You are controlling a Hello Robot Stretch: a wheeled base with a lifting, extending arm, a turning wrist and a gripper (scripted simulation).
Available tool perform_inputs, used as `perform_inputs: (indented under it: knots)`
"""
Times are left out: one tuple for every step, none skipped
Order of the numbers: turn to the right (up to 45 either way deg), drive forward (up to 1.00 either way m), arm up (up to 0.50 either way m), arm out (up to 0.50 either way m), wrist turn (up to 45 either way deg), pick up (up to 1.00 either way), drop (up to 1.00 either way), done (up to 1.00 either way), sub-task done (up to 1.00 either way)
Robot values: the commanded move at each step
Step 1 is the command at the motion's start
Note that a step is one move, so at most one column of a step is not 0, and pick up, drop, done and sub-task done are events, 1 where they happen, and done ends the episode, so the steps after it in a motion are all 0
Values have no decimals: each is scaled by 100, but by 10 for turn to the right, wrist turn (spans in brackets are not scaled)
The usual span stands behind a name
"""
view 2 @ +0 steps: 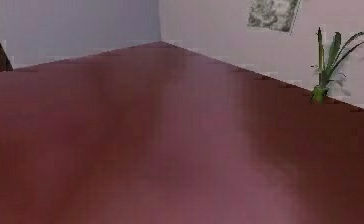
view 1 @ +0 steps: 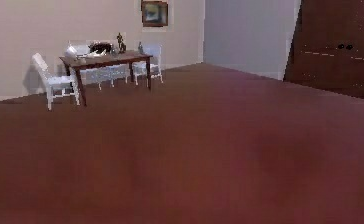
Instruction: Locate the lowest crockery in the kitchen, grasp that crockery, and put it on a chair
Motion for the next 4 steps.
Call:
perform_inputs:
  knots:
    - [0,100,0,0,0,0,0,0,0]
    - [0,100,0,0,0,0,0,0,0]
    - [0,100,0,0,0,0,0,0,0]
    - [0,100,0,0,0,0,0,0,0]
